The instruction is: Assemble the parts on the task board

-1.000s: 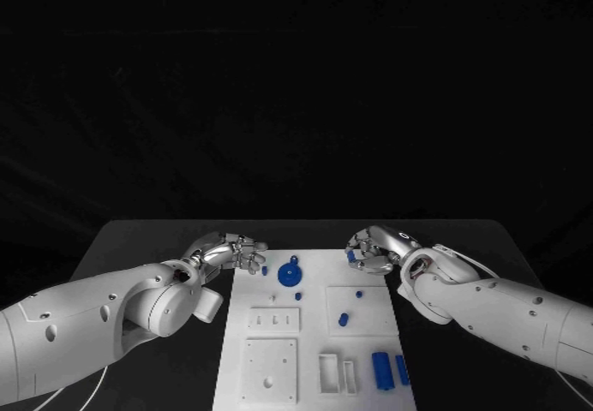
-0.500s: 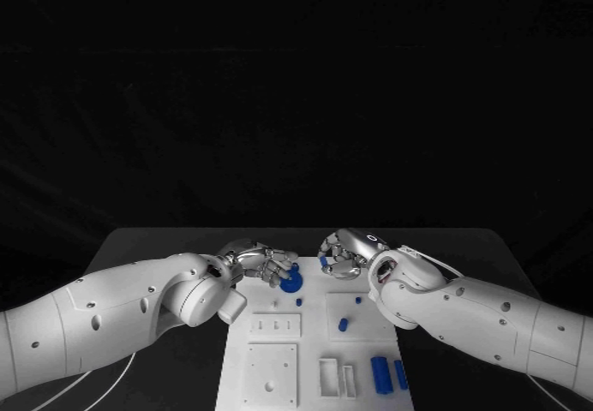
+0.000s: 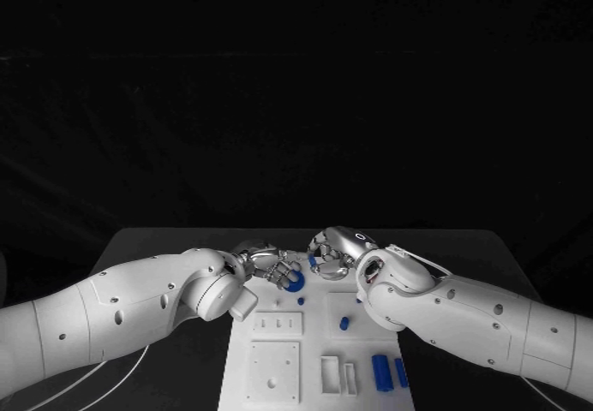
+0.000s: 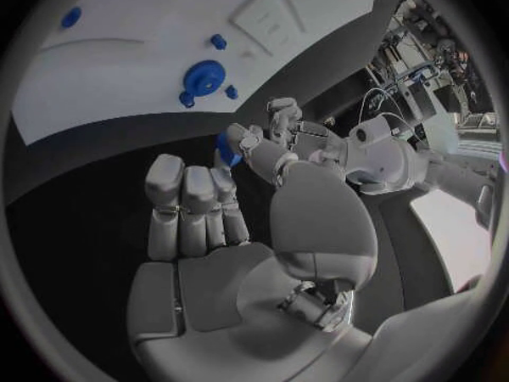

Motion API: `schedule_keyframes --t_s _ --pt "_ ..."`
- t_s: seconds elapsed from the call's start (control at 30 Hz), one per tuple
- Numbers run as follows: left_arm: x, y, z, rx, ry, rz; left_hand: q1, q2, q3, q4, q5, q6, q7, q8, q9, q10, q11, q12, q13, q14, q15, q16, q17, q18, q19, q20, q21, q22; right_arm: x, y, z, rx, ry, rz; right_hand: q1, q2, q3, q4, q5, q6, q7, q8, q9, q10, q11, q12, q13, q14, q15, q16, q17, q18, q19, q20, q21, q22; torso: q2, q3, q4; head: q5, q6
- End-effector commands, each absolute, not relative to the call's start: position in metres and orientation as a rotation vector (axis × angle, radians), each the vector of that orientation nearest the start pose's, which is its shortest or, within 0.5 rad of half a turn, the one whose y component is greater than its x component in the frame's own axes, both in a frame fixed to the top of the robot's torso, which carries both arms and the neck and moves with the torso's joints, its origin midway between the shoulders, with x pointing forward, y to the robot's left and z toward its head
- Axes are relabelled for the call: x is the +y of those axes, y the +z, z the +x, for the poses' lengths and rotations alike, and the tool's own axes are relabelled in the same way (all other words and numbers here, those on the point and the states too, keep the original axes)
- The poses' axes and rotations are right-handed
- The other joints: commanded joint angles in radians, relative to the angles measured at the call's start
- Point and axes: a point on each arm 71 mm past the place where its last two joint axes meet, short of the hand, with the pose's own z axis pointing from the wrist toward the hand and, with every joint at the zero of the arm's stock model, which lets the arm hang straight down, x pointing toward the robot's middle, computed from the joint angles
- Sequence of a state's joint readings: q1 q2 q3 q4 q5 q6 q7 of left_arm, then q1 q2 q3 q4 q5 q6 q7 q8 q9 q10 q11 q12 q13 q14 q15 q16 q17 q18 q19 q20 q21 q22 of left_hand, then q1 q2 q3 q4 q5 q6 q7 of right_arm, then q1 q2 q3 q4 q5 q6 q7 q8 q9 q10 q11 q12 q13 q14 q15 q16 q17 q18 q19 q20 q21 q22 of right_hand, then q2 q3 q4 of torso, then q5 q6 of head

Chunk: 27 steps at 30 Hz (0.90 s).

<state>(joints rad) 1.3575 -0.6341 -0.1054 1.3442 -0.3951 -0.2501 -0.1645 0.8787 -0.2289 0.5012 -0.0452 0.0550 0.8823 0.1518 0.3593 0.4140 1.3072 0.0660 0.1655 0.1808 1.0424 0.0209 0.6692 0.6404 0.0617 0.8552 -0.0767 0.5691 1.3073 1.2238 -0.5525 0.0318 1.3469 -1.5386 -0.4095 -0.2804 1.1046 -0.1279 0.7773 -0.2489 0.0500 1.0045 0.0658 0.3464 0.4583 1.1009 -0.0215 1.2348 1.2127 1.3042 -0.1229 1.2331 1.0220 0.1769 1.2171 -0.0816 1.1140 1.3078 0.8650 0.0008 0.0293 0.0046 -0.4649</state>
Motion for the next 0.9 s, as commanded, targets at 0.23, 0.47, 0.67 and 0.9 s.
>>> schedule_keyframes --t_s 0.23,0.47,0.67,0.9 --pt "0.149 -0.160 0.534 1.909 -1.037 -0.780 0.004 0.003 0.004 0.015 -0.005 -0.005 -0.002 -0.006 -0.001 -0.010 0.000 -0.009 0.004 -0.008 0.001 0.004 -0.003 0.001 -0.012 0.000 0.008 0.021 -0.100 -0.150 0.519 1.511 0.618 -0.105 -0.006 -0.002 0.009 -0.003 0.000 0.032 0.024 0.015 0.033 0.008 0.001 0.003 0.000 0.000 -0.005 -0.006 0.000 0.085 0.004 -0.004 0.004 0.011 0.000 -0.0004 -0.0009 0.007 -0.004" --pt "0.143 -0.162 0.533 1.920 -1.041 -0.762 0.007 0.008 0.001 0.020 -0.006 -0.008 -0.001 -0.007 -0.002 -0.017 0.003 -0.013 0.005 -0.016 0.005 0.001 -0.005 0.000 -0.020 0.003 0.007 0.020 -0.097 -0.150 0.518 1.515 0.621 -0.108 -0.007 -0.003 0.011 -0.003 0.000 0.032 0.024 0.015 0.033 0.009 0.001 0.004 0.001 0.001 -0.005 -0.007 0.000 0.085 0.005 -0.004 0.004 0.011 0.001 -0.0022 -0.0003 0.010 -0.005" --pt "0.143 -0.162 0.533 1.920 -1.048 -0.763 0.017 0.024 -0.004 0.017 -0.006 -0.003 -0.003 -0.004 0.000 -0.019 0.004 -0.015 0.008 -0.018 0.006 0.002 -0.007 0.000 -0.025 0.005 0.008 0.020 -0.093 -0.151 0.517 1.518 0.625 -0.110 -0.007 -0.003 0.012 -0.004 0.000 0.032 0.024 0.015 0.034 0.009 0.001 0.004 0.001 0.001 -0.005 -0.007 0.000 0.085 0.005 -0.004 0.003 0.010 0.001 -0.0015 -0.0015 0.012 -0.006" --pt "0.139 -0.161 0.531 1.915 -1.068 -0.762 0.025 0.042 -0.013 0.012 -0.006 0.002 -0.005 -0.001 0.002 -0.018 0.003 -0.016 0.012 -0.018 0.006 0.005 -0.009 0.001 -0.027 0.005 0.010 0.020 -0.089 -0.152 0.516 1.526 0.626 -0.119 -0.008 -0.004 0.014 -0.005 0.000 0.032 0.024 0.014 0.034 0.009 0.001 0.003 0.000 0.001 -0.005 -0.007 0.000 0.085 0.005 -0.004 0.003 0.010 0.001 -0.0019 -0.0004 0.011 -0.007"
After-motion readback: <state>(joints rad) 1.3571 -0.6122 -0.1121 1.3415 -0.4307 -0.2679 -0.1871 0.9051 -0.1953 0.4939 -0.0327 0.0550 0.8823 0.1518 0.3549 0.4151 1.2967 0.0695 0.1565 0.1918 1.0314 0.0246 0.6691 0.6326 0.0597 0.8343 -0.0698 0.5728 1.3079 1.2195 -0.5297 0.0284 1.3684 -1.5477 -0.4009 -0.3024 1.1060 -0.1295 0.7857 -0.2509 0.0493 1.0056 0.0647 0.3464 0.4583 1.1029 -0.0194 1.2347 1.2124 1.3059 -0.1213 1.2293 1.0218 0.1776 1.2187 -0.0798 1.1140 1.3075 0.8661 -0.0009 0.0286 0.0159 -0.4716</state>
